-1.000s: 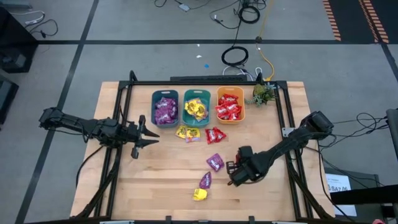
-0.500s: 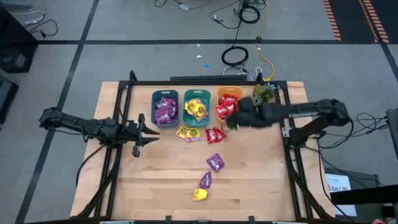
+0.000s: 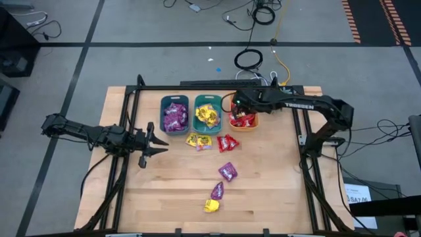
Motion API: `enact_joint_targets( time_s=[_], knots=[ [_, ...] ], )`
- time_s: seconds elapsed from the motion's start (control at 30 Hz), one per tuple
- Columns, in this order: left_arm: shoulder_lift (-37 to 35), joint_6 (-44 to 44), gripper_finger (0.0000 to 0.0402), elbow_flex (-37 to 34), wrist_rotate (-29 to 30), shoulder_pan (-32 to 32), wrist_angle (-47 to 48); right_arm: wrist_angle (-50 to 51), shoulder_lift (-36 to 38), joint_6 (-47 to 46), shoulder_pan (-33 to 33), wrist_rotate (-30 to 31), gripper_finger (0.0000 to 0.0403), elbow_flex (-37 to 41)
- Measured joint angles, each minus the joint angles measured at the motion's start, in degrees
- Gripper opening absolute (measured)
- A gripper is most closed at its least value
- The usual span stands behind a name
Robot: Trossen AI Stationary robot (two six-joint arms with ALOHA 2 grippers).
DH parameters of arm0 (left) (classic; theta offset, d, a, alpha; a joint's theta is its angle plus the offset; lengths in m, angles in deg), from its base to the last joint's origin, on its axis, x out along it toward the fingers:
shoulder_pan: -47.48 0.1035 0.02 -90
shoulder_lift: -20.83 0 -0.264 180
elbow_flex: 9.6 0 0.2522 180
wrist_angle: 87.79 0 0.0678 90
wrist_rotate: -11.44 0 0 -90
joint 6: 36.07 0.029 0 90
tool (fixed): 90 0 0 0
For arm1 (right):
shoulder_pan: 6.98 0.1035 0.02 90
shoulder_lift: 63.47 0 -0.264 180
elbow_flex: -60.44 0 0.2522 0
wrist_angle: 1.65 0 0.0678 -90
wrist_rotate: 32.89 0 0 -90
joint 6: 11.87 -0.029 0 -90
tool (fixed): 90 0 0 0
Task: Sort candy
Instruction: Put the red candy into the yellow bin
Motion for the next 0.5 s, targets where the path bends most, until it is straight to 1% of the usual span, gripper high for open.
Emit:
enact_joint_targets(
  time_s=[0.07, 0.4, 0.5],
  knots=[
    [0.0, 0.0, 0.0105, 0.0, -0.2, 0.0, 0.0, -0.7, -0.5, 1.1, -0.9, -2.2, 0.0028, 0.0],
    [0.0, 0.1, 0.0105, 0.0, -0.2, 0.0, 0.1, -0.7, -0.3, 1.0, -1.5, -3.5, 0.0163, 0.0],
    [0.0, 0.1, 0.0105, 0.0, -0.2, 0.0, 0.1, -0.8, 1.0, 0.6, -0.4, -4.0, 0.0194, 0.0]
  ],
)
